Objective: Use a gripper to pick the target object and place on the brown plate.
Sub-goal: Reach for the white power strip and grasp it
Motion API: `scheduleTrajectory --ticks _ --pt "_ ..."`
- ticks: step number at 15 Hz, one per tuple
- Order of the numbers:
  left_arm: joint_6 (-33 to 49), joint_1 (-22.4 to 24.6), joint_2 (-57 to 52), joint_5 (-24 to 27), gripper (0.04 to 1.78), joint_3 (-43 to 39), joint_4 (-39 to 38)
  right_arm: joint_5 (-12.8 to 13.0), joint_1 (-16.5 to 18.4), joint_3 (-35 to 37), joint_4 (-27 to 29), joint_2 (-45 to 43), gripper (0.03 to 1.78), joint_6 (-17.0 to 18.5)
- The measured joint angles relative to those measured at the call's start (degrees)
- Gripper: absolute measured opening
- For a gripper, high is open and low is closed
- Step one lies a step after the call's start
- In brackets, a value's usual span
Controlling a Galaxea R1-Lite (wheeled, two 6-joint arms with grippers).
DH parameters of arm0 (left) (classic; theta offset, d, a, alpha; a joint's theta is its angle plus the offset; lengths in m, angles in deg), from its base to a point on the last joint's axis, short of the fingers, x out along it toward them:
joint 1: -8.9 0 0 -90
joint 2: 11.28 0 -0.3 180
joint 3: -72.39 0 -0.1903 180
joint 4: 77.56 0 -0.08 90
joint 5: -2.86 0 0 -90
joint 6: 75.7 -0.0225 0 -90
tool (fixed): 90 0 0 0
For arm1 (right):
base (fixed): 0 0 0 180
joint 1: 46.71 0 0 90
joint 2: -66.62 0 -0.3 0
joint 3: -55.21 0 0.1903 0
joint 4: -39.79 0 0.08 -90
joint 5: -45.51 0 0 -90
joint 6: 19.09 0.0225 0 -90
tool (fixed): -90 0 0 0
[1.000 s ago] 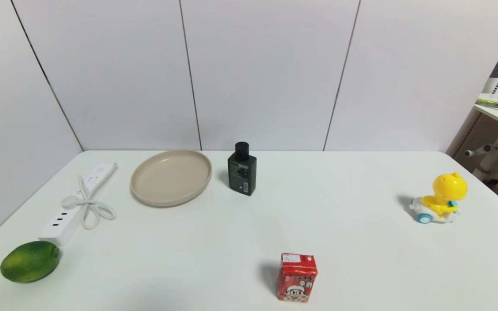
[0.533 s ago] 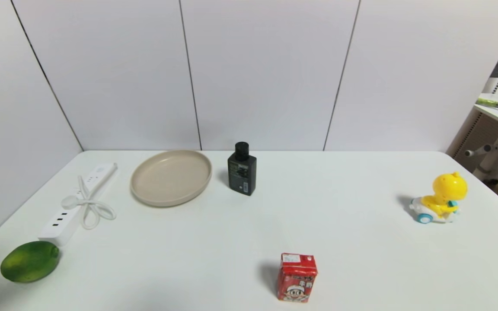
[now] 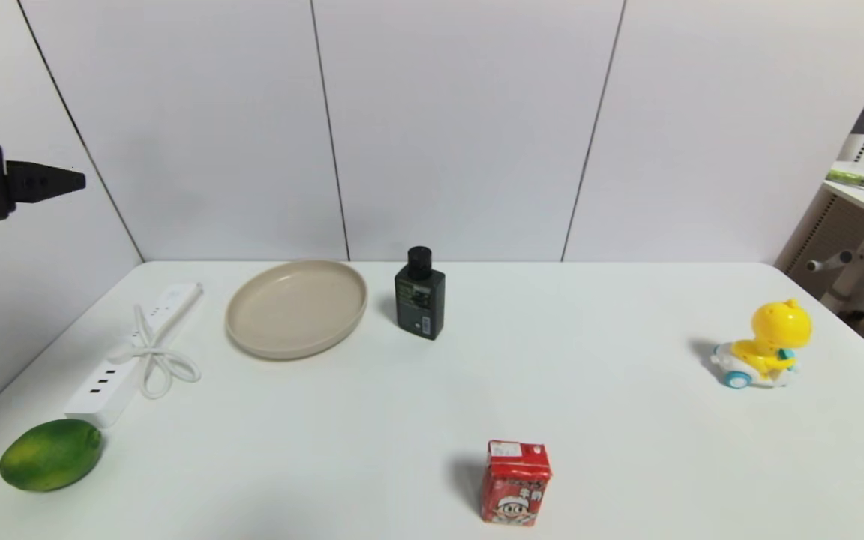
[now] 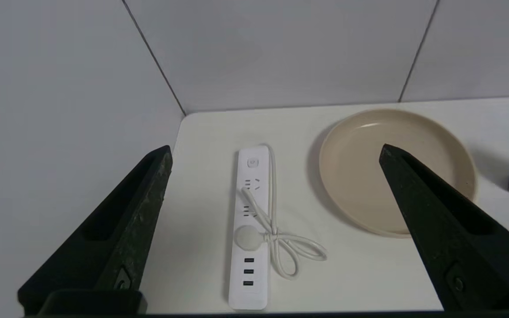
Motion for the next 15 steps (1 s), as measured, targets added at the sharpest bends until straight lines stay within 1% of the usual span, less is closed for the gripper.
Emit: scheduleTrajectory --ticks 3,5,7,11,15 --pt "-0.5 2.6 10.9 0.0 1.69 9.8 11.9 0.0 0.0 0.0 0.0 0.0 1.7 0.0" --pt "-1.7 4.4 17.2 -0.1 1.69 14.0 19.4 0.0 0.0 0.0 0.0 0.0 1.7 0.0" --pt "-2.8 5.5 23.3 0.0 1.69 16.9 24.0 0.0 0.0 0.0 0.0 0.0 1.7 0.0" --pt "-3.0 6.7 33.6 0.2 1.69 19.4 25.4 0.0 0.0 0.0 0.0 0.0 1.7 0.0" --pt "-3.0 6.8 39.0 1.5 1.69 20.5 25.5 0.0 0.0 0.0 0.0 0.0 1.7 0.0"
